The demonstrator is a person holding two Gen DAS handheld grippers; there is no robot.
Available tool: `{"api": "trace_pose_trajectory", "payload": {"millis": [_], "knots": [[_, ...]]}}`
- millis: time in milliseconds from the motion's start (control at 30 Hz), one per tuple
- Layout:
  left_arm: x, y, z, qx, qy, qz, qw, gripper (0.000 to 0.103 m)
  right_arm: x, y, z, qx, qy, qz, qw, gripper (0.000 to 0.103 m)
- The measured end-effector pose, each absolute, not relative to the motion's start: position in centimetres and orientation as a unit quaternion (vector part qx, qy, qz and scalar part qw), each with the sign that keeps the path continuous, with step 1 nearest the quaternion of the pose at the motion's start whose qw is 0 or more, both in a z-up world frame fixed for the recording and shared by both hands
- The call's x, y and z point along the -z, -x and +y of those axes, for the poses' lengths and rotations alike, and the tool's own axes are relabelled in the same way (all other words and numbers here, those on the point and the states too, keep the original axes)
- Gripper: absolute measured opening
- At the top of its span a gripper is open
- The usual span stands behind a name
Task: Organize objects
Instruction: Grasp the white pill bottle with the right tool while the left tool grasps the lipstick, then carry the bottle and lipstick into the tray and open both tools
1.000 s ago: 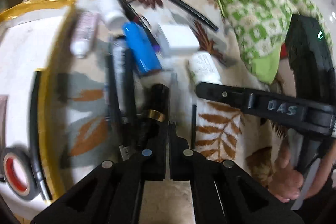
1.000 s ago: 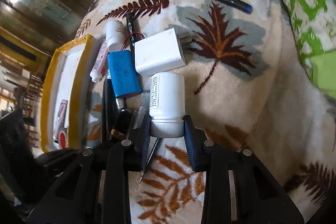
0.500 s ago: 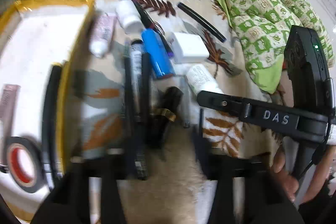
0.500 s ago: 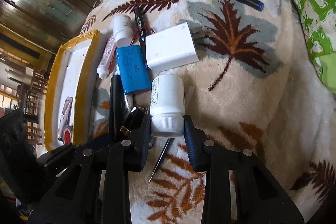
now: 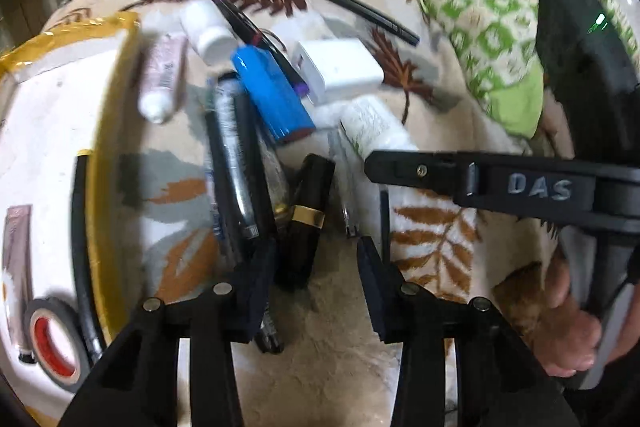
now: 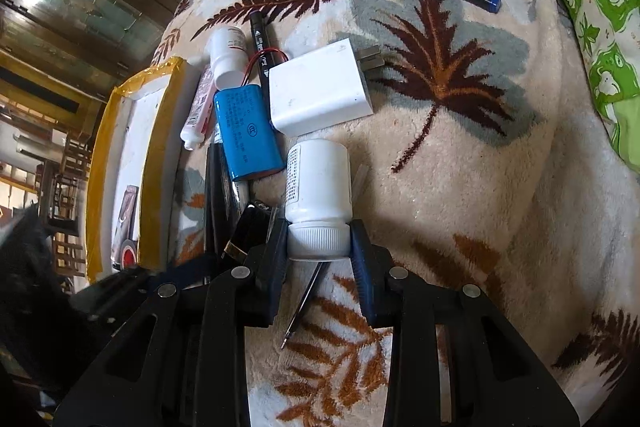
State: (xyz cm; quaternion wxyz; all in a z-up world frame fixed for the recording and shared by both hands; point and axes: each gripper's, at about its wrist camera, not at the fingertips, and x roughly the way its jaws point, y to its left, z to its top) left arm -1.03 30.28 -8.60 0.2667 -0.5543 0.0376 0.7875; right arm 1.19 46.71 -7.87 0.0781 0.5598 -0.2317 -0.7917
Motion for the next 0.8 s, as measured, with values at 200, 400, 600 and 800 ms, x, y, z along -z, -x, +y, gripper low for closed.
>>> {"api": "trace_pose_trajectory", "payload": {"millis": [200, 400, 600, 800], "knots": [[8.5, 0.5, 30.0, -0.774, 0.57, 0.022, 0.274, 0.016, 8.5, -0.5, 46.8, 0.782, -0.571, -0.238, 0.068, 0.03], [8.7, 1.0, 28.5, -0.756, 0.592, -0.038, 0.278, 0.017, 8.8, -0.3, 46.6, 0.781, -0.576, -0.231, 0.064, 0.03], [9.8, 1.2, 30.5, -0.755, 0.593, -0.005, 0.279, 0.018, 8.5, -0.5, 46.3, 0.781, -0.584, -0.212, 0.064, 0.03], [6.6, -0.1, 27.3, -0.779, 0.548, -0.072, 0.295, 0.017, 6.0, -2.8, 45.9, 0.789, -0.569, -0.212, 0.095, 0.03]]}}
